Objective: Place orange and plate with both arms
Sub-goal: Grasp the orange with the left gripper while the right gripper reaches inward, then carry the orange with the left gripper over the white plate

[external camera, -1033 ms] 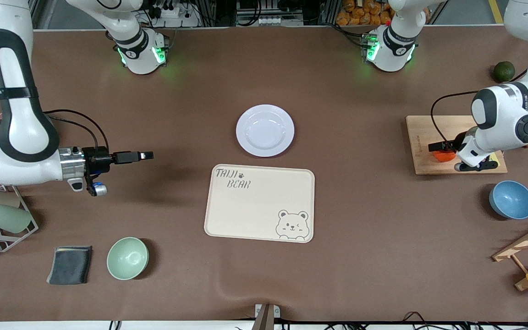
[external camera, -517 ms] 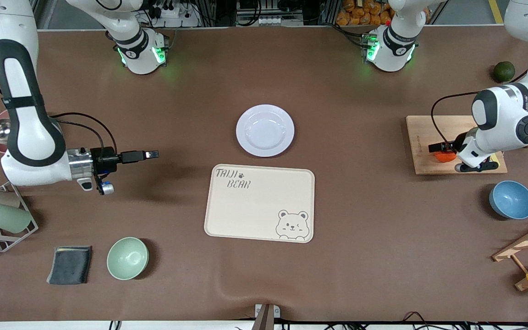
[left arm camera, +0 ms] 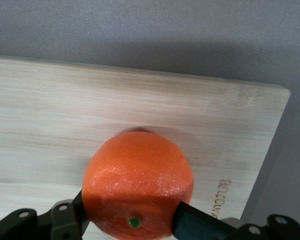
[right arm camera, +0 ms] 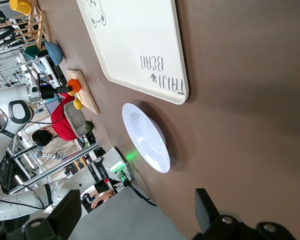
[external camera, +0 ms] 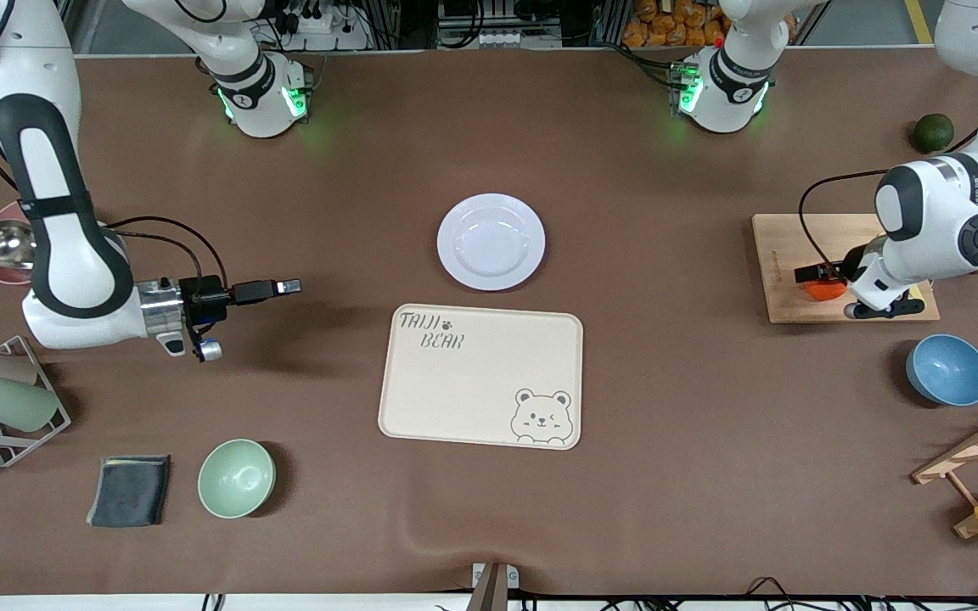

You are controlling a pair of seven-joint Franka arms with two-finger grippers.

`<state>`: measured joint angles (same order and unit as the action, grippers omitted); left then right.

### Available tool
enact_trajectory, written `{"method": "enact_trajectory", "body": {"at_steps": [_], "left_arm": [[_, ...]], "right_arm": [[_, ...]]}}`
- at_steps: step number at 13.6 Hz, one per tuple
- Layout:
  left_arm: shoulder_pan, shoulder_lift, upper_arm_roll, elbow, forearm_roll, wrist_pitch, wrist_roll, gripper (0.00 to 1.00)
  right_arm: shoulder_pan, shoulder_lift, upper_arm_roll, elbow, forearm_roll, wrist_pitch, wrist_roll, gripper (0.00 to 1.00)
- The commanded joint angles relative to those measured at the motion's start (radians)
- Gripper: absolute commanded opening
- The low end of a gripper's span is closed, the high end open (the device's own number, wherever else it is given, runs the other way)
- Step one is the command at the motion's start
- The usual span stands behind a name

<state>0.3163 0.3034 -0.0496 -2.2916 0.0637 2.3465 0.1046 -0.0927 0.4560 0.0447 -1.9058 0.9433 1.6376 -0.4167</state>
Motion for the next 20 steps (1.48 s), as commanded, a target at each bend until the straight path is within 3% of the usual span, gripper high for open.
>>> {"method": "enact_trajectory", "body": {"at_steps": [1, 4, 7, 13, 15, 20], "left_arm": [[0.006, 0.000, -0.027, 0.030, -0.050, -0.070, 0.006, 0.00], [0.006, -0.018, -0.058, 0.134, -0.100, -0.261, 0.006, 0.00], [0.001, -0.032, -0.137, 0.207, -0.146, -0.377, -0.055, 0.00], [-0.002, -0.018, -0.459, 0.328, -0.174, -0.431, -0.447, 0.00], [-0.028, -0.014, -0.536, 0.357, -0.174, -0.429, -0.579, 0.00], [-0.230, 0.037, -0.543, 0.416, -0.202, -0.380, -0.848, 0.00]], "right_arm": [[-0.006, 0.000, 0.006, -0.002, 0.026, -0.004, -0.020, 1.00], [-0.004, 0.001, 0.007, -0.012, 0.028, 0.001, -0.025, 1.00], [-0.002, 0.009, 0.006, -0.030, 0.063, 0.002, -0.071, 1.00], [0.004, 0.026, 0.007, -0.050, 0.071, 0.024, -0.111, 1.00], [0.007, 0.030, 0.007, -0.052, 0.072, 0.025, -0.131, 1.00], [0.056, 0.033, 0.007, -0.088, 0.124, 0.089, -0.142, 1.00]]}}
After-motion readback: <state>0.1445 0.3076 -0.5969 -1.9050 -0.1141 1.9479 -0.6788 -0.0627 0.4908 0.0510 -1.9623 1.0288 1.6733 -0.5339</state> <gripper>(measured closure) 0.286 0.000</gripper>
